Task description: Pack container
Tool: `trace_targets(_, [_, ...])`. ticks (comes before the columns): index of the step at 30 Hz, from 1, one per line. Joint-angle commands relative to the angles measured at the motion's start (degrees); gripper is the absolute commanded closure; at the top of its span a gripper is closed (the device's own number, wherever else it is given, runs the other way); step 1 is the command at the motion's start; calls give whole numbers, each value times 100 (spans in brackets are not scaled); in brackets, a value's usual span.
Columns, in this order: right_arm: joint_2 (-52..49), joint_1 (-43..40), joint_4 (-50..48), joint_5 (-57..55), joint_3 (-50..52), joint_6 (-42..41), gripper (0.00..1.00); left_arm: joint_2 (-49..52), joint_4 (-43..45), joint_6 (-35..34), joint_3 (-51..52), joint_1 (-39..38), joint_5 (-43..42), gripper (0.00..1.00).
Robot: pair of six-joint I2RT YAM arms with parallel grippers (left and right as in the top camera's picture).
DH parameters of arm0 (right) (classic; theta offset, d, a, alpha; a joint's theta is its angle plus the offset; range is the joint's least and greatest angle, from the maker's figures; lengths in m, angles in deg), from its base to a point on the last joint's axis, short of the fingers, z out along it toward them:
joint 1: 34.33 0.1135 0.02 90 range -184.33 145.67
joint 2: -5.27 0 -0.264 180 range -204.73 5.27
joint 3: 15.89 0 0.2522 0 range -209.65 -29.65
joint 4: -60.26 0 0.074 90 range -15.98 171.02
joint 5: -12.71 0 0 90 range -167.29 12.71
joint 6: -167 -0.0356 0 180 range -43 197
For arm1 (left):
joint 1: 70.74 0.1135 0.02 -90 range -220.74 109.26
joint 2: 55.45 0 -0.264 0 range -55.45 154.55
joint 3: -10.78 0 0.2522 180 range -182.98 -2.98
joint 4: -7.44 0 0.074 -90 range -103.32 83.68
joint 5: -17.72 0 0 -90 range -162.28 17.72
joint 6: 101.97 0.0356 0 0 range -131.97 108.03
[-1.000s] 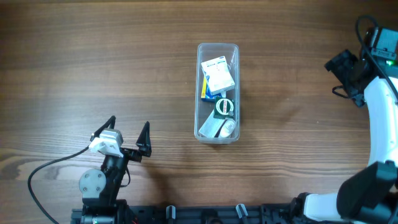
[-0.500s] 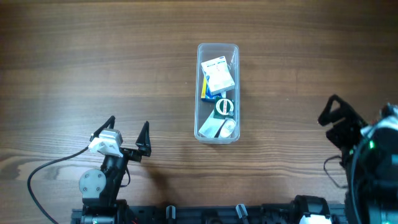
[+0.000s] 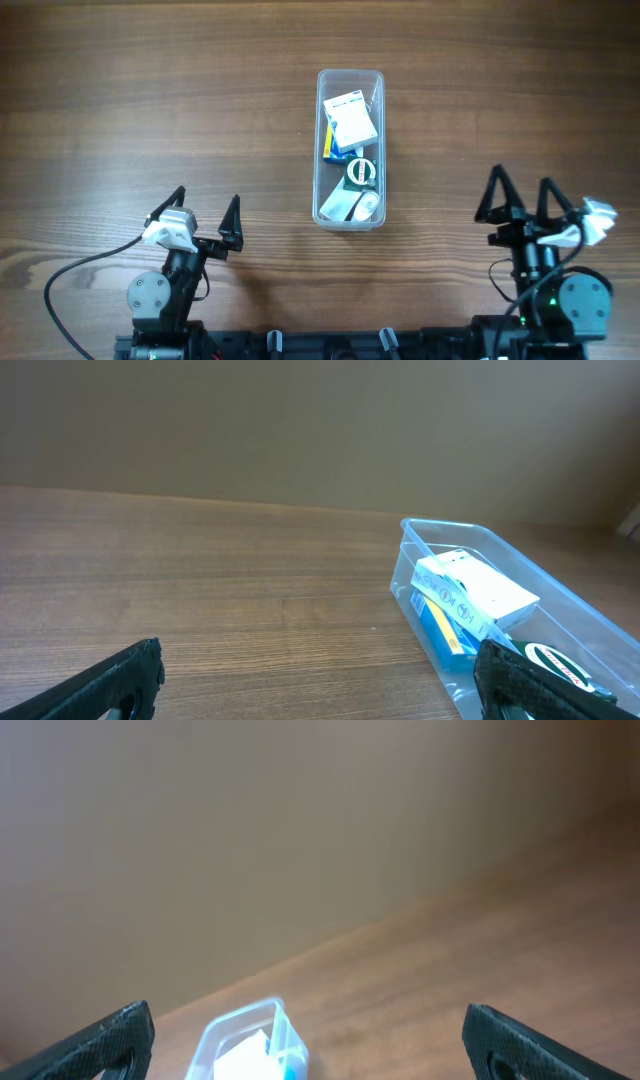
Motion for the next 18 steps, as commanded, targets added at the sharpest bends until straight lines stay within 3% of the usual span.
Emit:
trace_targets(1, [199,33,-317,546,566,654,0,-52,-22,-55,37,46,76,0])
trace_targets(9, [951,33,-868,634,1665,1272,0,-52,-22,-52,37,46,76,0])
trace_targets(18, [946,37,-1661,920,2330,1770,0,-52,-22,-55,37,46,76,0])
